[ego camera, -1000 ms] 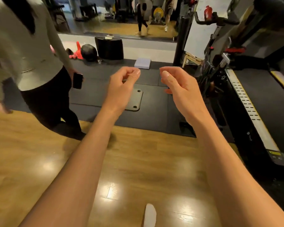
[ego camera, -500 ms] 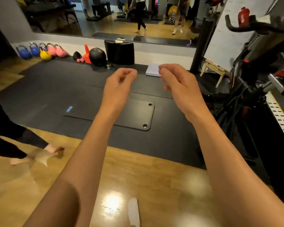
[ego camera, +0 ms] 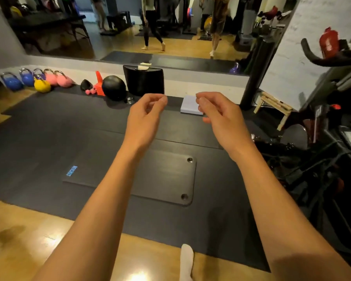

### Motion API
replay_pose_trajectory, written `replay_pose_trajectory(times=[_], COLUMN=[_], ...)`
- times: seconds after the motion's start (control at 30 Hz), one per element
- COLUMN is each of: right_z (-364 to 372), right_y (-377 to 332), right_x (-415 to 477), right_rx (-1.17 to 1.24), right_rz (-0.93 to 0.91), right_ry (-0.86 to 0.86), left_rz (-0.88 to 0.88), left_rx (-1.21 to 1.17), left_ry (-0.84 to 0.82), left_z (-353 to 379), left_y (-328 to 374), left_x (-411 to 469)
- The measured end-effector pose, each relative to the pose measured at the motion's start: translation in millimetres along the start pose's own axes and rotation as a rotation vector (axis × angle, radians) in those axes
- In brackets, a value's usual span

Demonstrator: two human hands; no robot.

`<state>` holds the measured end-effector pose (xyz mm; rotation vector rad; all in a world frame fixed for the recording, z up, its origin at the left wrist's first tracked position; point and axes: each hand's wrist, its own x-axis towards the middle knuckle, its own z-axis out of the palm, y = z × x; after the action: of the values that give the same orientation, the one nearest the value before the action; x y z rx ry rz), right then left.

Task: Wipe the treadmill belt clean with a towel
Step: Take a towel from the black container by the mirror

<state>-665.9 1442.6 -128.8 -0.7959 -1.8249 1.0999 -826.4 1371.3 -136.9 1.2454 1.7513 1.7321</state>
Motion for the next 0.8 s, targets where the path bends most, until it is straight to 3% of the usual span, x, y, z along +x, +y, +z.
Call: replay_pose_trajectory(times=[0.3, 0.5, 0.8], right_z=[44, 101, 181], right_y=[58, 100, 134], right_x=[233, 383, 610], right_rx=[0.079, 0.100, 0.046], right_rz=[-0.048, -0.071, -0.088], right_ry=[-0.060, -0.130, -0.132], left_rz=[-0.015, -0.015, -0.002], left_rx=[0.058, 0.022, 0.006], left_ry=[0.024, 0.108, 0.094], left_z=[5, -12, -36], left_y=[-49, -111, -173], left_x=[221, 368, 609])
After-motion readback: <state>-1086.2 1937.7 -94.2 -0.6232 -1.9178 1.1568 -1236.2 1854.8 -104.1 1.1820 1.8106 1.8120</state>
